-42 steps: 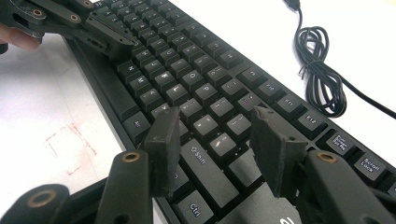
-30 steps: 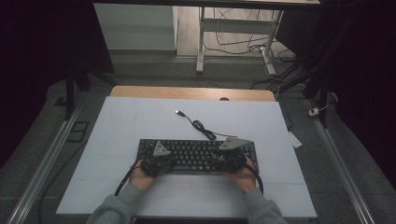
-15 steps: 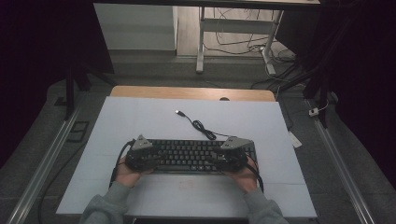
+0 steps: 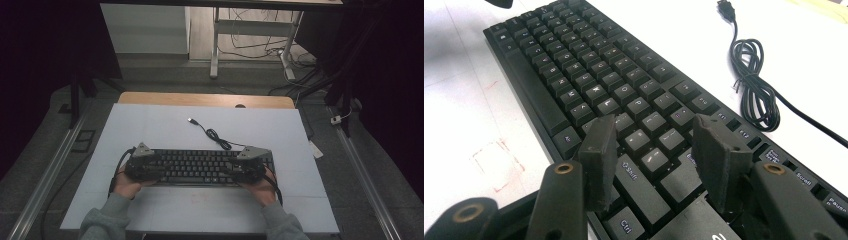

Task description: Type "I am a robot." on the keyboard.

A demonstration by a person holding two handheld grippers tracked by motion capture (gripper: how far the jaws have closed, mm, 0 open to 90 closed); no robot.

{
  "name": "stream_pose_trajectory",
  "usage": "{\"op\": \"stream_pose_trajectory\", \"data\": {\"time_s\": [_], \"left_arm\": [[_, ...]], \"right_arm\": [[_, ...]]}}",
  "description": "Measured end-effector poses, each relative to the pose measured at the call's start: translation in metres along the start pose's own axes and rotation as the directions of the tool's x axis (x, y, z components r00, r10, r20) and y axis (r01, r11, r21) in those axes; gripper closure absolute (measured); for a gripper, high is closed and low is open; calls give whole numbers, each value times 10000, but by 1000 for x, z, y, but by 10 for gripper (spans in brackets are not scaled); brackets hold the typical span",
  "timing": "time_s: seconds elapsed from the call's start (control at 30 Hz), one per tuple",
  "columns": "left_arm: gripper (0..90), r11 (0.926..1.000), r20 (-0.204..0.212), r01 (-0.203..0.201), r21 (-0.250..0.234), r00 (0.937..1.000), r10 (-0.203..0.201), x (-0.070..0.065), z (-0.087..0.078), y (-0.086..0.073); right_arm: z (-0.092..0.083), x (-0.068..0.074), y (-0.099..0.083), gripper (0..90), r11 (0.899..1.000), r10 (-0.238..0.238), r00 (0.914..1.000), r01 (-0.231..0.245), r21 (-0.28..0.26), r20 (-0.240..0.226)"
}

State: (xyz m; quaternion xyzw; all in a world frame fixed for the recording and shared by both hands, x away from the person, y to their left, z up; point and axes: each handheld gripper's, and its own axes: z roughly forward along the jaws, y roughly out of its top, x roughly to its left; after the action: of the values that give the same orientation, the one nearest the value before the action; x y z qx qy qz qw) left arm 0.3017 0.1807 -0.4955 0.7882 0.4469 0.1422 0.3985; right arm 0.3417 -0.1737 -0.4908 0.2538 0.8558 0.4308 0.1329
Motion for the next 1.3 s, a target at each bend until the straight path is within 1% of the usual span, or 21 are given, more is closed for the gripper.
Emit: {"op": "stream_pose_trajectory", "data": {"time_s": [0.1, 0.27, 0.6, 0.73, 0.9, 1.03, 1.1, 1.23, 1.3], "left_arm": [[360, 10000, -42, -3, 45, 10000, 3, 0, 1, 0], [353, 9998, -29, -117, 148, 9999, 118, -2, 3, 0], [348, 9996, -137, -104, 276, 9998, 107, -2, 6, -1], [346, 9992, -134, -178, 348, 9997, 183, -4, 8, 0], [345, 9992, -177, -214, 342, 9996, 220, -5, 8, 0], [344, 9990, -161, -253, 370, 9995, 259, -5, 9, 0], [344, 9989, -176, -253, 387, 9995, 260, -5, 10, -1], [345, 9991, -247, -284, 324, 9993, 292, -5, 9, -1], [345, 9992, -271, -291, 285, 9992, 298, -5, 9, -1]], "right_arm": [[0, 0, 0, 529, 10000, 11, 10000, -11, 2, 16], [0, 0, 0, 529, 10000, -1, 10000, 1, -21, 54], [0, 0, 0, 528, 10000, -10, 10000, 10, -27, 49], [-2, 0, 2, 529, 10000, 9, 10000, -9, -33, 64], [-2, 0, 6, 534, 9995, 323, 9993, -322, -61, 211], [1, 0, 10, 544, 9993, 363, 9991, -361, -68, 237], [3, 1, 12, 557, 9993, 368, 9991, -368, -35, 232], [11, 2, 17, 644, 9993, 343, 9993, -345, 119, 124], [14, 3, 18, 703, 9993, 348, 9994, -347, 136, -51]]}}
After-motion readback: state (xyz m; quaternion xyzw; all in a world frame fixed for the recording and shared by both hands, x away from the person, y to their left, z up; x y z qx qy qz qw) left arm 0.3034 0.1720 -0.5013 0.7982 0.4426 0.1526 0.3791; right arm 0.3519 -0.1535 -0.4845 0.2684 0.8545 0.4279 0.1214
